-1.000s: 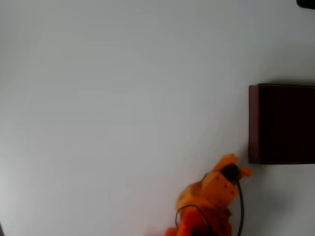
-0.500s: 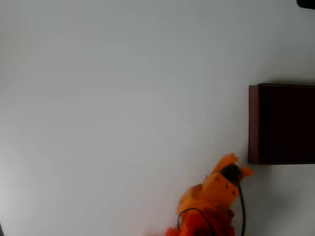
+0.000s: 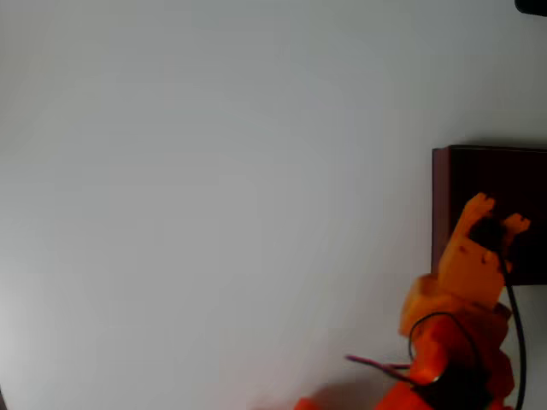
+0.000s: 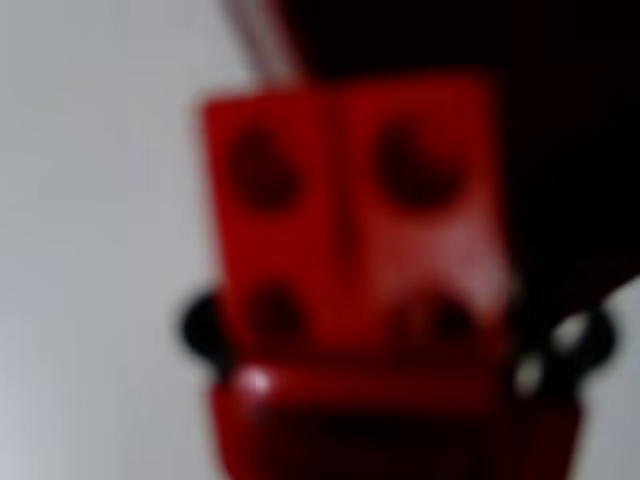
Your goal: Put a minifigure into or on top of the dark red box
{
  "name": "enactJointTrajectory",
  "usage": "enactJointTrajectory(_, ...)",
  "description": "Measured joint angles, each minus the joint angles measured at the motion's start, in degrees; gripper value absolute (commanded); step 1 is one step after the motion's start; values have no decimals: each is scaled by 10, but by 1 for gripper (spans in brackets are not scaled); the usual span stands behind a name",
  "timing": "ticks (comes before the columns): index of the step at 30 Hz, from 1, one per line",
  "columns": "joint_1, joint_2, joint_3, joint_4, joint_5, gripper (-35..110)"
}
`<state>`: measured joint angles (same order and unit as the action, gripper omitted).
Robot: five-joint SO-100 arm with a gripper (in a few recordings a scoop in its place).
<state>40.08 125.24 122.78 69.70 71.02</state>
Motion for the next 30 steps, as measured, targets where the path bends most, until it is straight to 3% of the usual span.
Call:
enactJointTrajectory(8, 32, -200, -154, -15, -74, 0)
enactJointTrajectory(12, 33, -274, -177, -50, -104, 16)
enactJointTrajectory(17, 29, -331, -200, -76, -144, 18)
enactJointTrajectory(30, -98, -234, -229, -9, -342, 12)
